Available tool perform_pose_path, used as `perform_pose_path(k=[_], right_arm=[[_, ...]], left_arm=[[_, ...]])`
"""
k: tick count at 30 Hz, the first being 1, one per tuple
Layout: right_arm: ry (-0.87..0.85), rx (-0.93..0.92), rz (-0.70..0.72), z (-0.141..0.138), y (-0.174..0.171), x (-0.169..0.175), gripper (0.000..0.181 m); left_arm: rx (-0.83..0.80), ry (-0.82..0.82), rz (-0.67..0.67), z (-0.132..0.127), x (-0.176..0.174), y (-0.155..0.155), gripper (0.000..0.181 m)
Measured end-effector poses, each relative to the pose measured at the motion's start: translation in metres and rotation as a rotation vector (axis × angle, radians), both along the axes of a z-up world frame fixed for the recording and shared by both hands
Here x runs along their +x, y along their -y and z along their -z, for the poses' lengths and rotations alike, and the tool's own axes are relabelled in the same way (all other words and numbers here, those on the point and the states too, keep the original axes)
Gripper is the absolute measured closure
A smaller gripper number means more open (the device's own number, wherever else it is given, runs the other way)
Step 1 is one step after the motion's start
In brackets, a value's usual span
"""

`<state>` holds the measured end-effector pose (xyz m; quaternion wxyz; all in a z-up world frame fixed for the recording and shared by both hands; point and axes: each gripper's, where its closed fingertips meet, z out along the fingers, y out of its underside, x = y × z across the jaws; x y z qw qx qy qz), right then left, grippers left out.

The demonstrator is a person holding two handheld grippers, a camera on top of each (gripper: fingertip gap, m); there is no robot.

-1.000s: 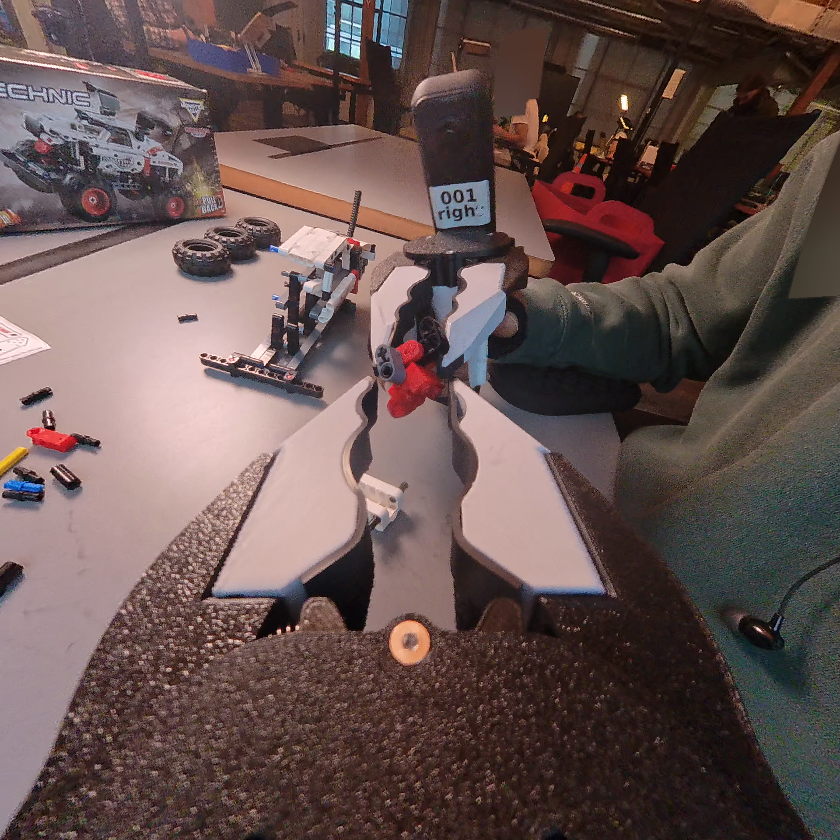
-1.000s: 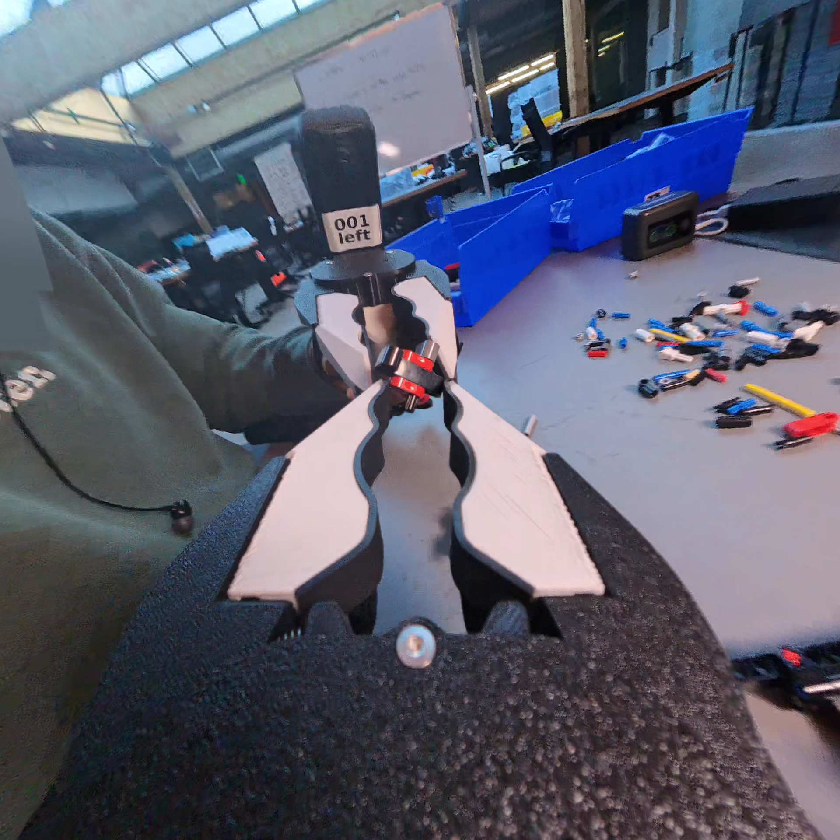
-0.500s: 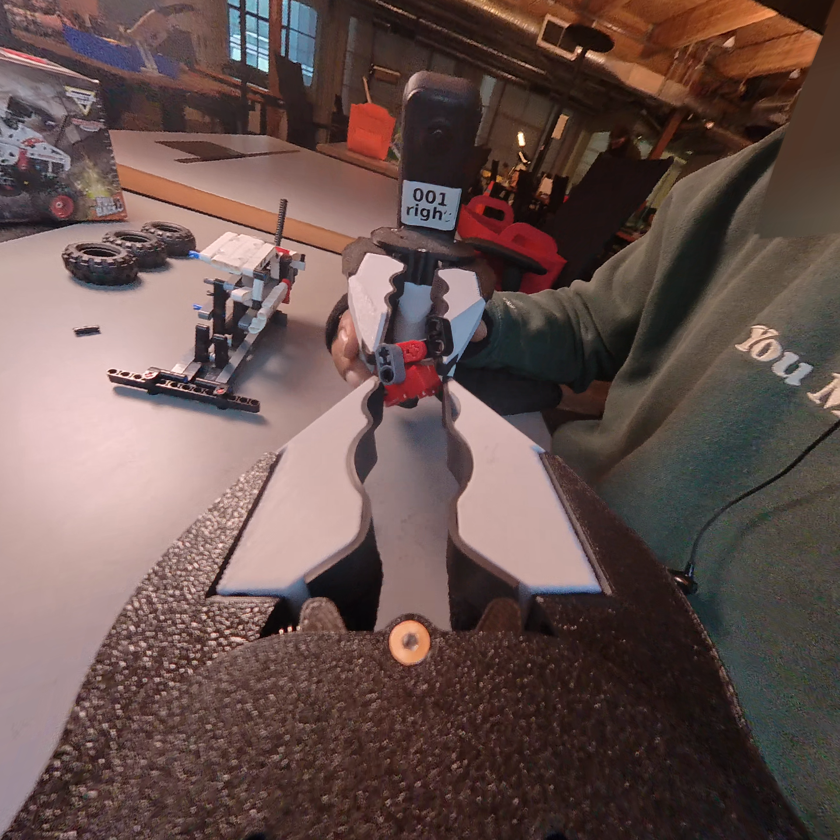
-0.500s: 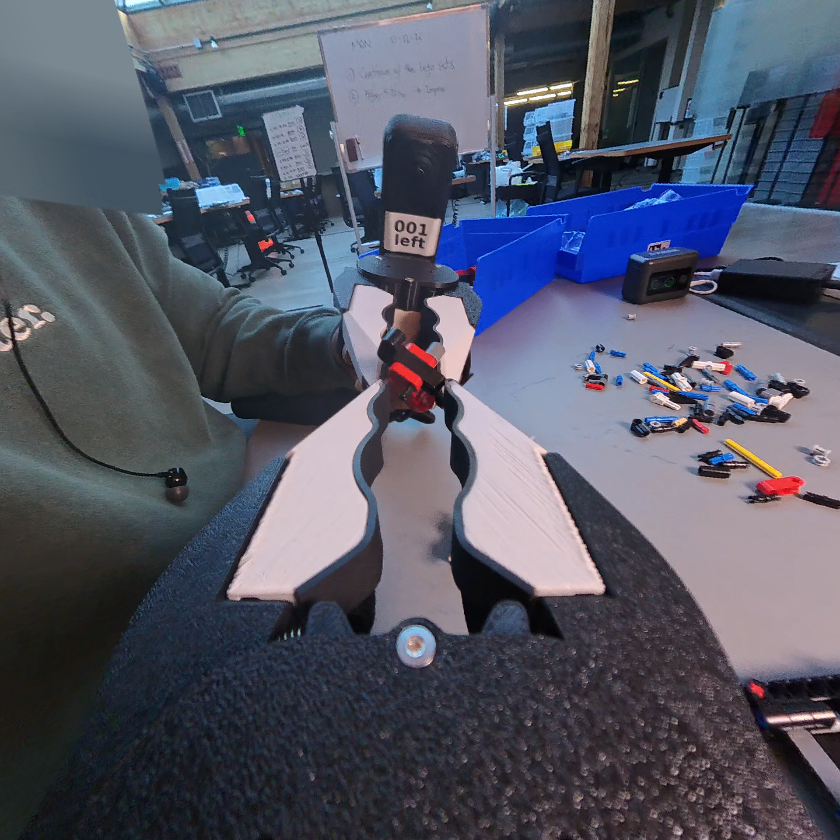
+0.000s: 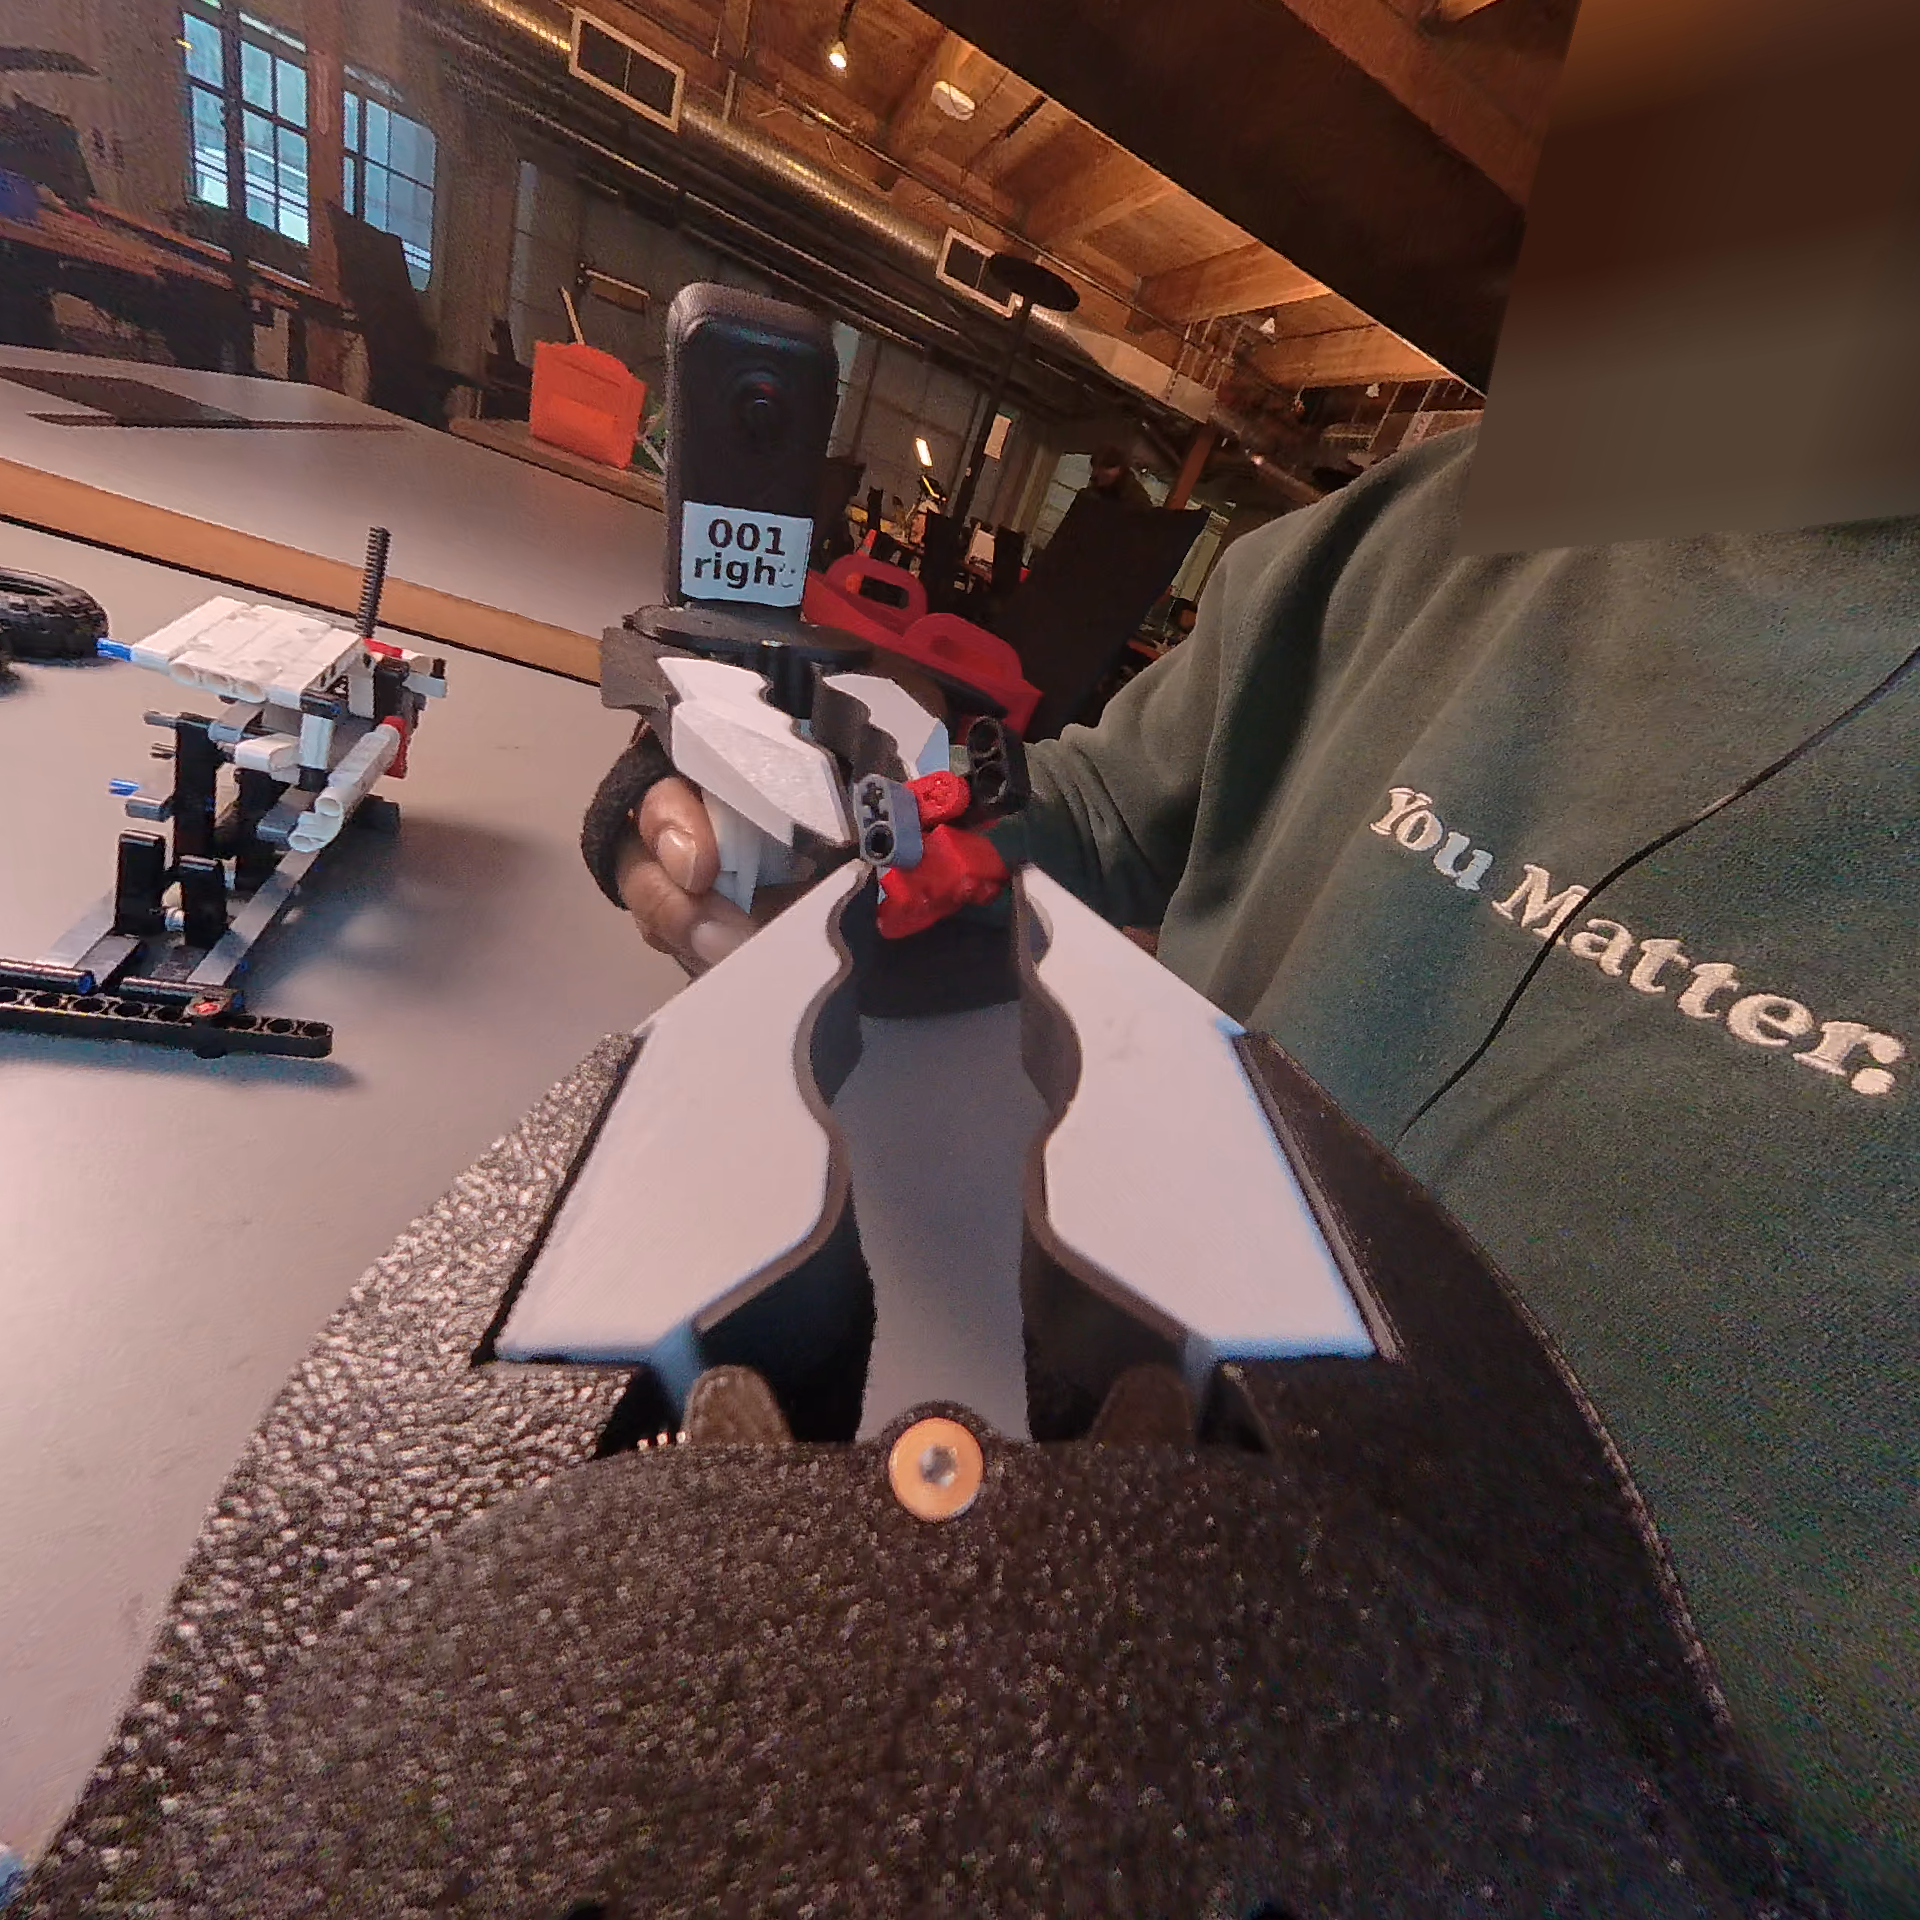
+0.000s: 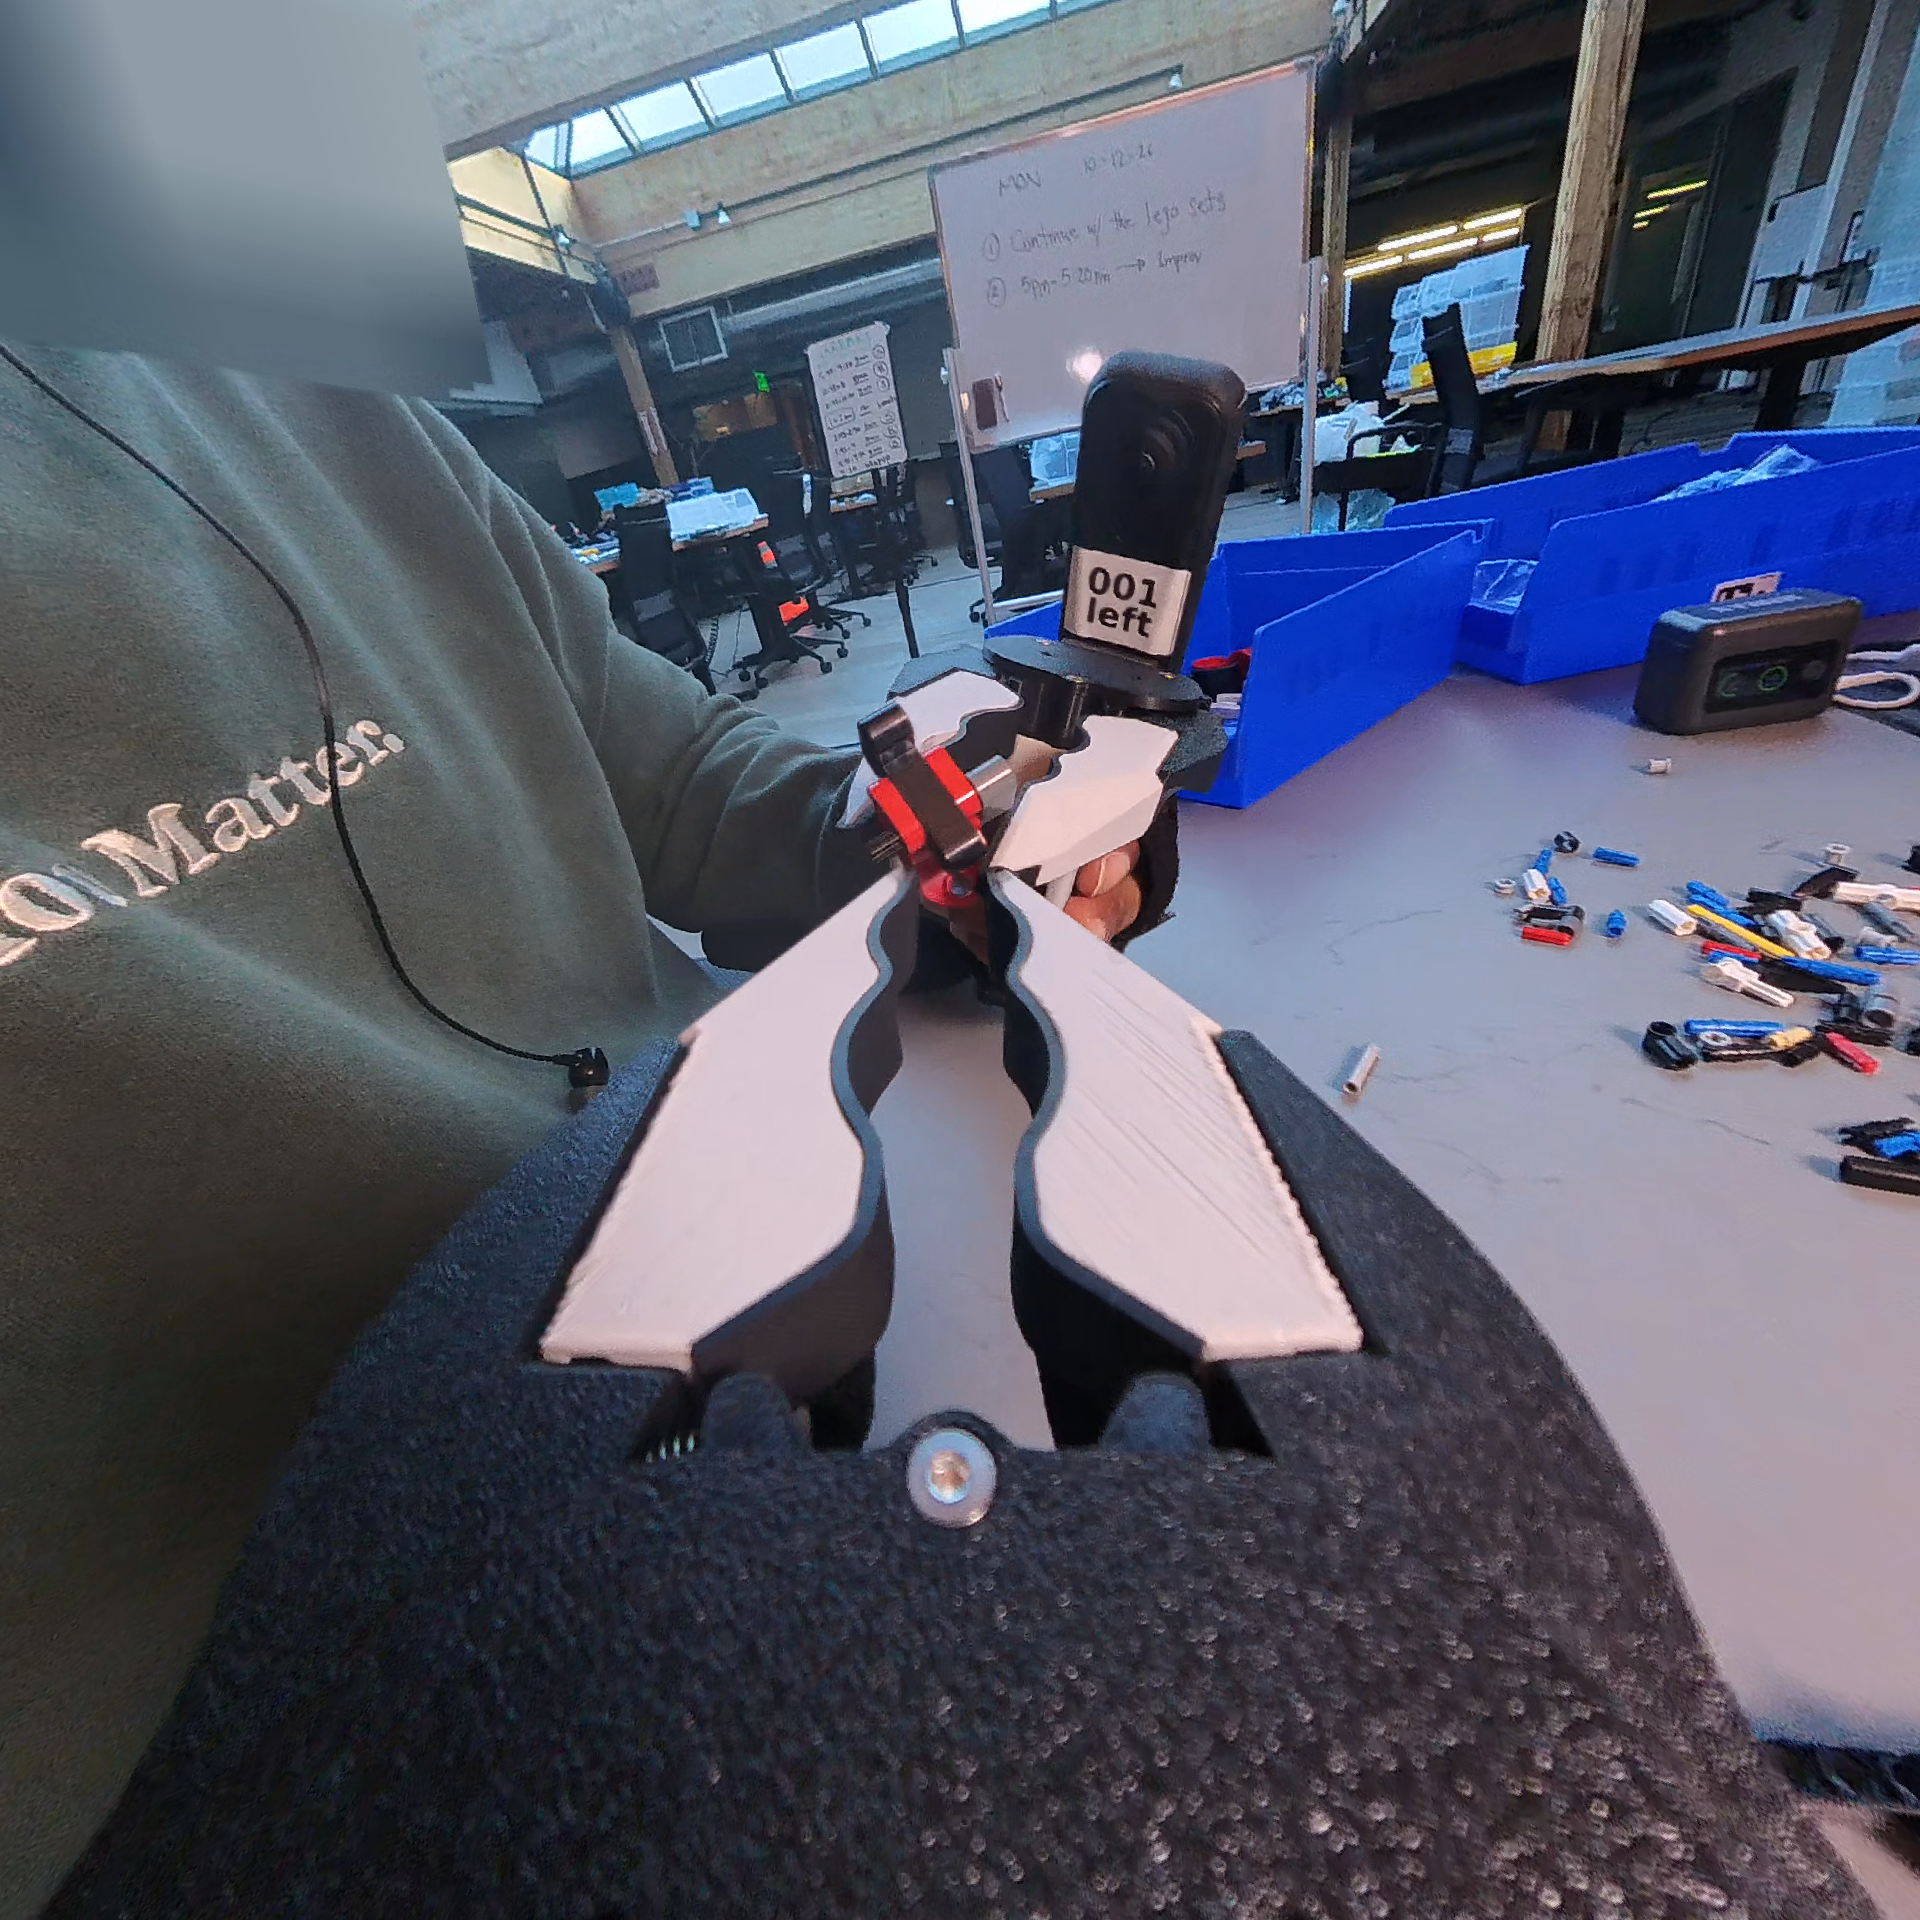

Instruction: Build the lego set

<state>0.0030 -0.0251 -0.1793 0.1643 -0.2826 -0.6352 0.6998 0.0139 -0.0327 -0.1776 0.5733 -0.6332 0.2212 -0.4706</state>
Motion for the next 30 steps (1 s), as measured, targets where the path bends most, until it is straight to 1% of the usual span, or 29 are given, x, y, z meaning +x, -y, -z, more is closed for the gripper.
perform_pose_path(k=[2,4,7,11,19,22,24,26,30], right_arm=[[-0.008,0.009,0.0,-0.001,0.001,0.001,0.167],[-0.006,0.025,0.018,0.001,0.0,-0.002,0.159],[-0.005,0.037,0.005,0.004,0.003,0.0,0.158],[-0.026,0.084,-0.005,0.007,0.009,0.003,0.162],[-0.047,0.129,-0.001,0.009,0.008,0.004,0.165],[-0.05,0.152,0.017,0.01,0.004,0.002,0.167],[-0.063,0.153,0.045,0.008,-0.001,0.0,0.181],[-0.055,0.174,0.053,0.01,-0.004,0.0,0.181],[-0.049,0.206,0.064,0.016,-0.002,-0.002,0.181]], left_arm=[[0.003,0.003,0.006,-0.001,0.0,0.001,0.156],[0.006,0.014,0.015,-0.002,0.0,0.002,0.156],[0.002,0.003,0.022,0.0,0.003,0.002,0.156],[-0.002,0.003,0.059,0.001,0.008,0.006,0.157],[-0.023,0.014,0.077,0.003,0.009,0.007,0.157],[-0.036,0.012,0.062,0.005,0.007,0.004,0.156],[-0.046,0.012,0.041,0.006,0.003,0.002,0.161],[-0.059,0.001,0.006,0.008,-0.002,-0.002,0.162],[-0.071,-0.036,-0.012,0.013,-0.002,-0.005,0.162]])
